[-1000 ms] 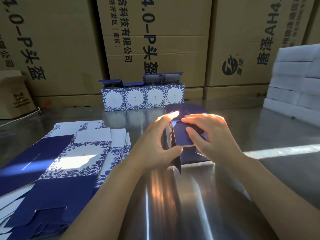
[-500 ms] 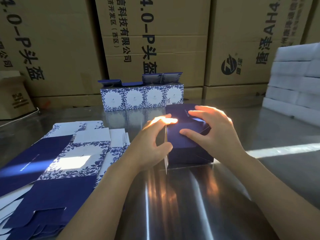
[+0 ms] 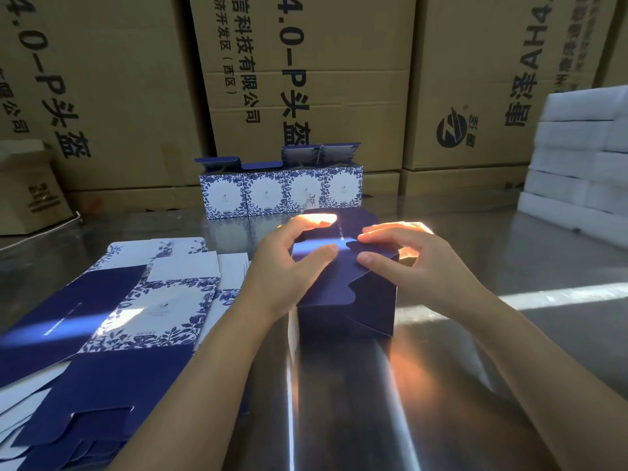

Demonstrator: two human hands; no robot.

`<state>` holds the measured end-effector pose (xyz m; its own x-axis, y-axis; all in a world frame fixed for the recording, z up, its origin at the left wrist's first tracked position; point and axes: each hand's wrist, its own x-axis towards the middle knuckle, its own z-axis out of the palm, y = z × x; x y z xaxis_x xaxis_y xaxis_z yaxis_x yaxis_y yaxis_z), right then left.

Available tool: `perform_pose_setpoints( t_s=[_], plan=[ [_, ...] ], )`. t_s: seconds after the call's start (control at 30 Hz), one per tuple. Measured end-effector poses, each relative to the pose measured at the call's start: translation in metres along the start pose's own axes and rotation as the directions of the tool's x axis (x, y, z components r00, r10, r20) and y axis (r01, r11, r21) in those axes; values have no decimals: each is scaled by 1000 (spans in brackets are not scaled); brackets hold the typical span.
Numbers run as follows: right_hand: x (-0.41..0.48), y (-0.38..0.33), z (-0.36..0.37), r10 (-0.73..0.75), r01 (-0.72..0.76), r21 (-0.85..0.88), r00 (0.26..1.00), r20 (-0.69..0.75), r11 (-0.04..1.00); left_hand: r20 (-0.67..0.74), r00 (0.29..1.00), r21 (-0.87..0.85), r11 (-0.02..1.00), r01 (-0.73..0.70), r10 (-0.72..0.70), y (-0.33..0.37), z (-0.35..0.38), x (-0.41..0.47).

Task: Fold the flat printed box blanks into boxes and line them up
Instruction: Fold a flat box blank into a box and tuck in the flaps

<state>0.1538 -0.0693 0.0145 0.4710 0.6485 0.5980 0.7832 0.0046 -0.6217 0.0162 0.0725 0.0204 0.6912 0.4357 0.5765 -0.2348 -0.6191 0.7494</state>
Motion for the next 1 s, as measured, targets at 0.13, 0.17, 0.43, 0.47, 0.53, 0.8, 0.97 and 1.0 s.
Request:
perform_pose_setpoints(
  t_s=[0.13,0.17,0.43,0.47,0.53,0.8,0.97,1.0],
  plan=[
    [-1,0,-3,-4,3,31,1000,29,1000,-7,1000,-166,986,14,-15,2,-6,4],
    [-1,0,-3,2,-4,49,999,34,999,-6,1000,-160,987,23,-24,1,-7,4],
    [1,3,-5,15,-18,69,999,48,997,94,988,13,992,123,-124,-7,-11,3],
    [1,3,-4,15,-18,68,999,45,997,106,985,4,991,137,-137,-6,-13,3],
    [1,3,-4,13,-15,65,999,39,998,124,979,-23,986,167,-163,-5,-15,3],
    [2,4,-3,-1,0,69,1000,12,998,152,979,3,991,136,-134,-5,-18,3],
    [0,3,-1,-38,38,-17,999,0,999,137,985,29,994,105,-107,-6,-16,3],
    [0,2,0,-52,51,-50,999,-6,997,134,985,35,994,104,-107,-6,-15,3]
  ],
)
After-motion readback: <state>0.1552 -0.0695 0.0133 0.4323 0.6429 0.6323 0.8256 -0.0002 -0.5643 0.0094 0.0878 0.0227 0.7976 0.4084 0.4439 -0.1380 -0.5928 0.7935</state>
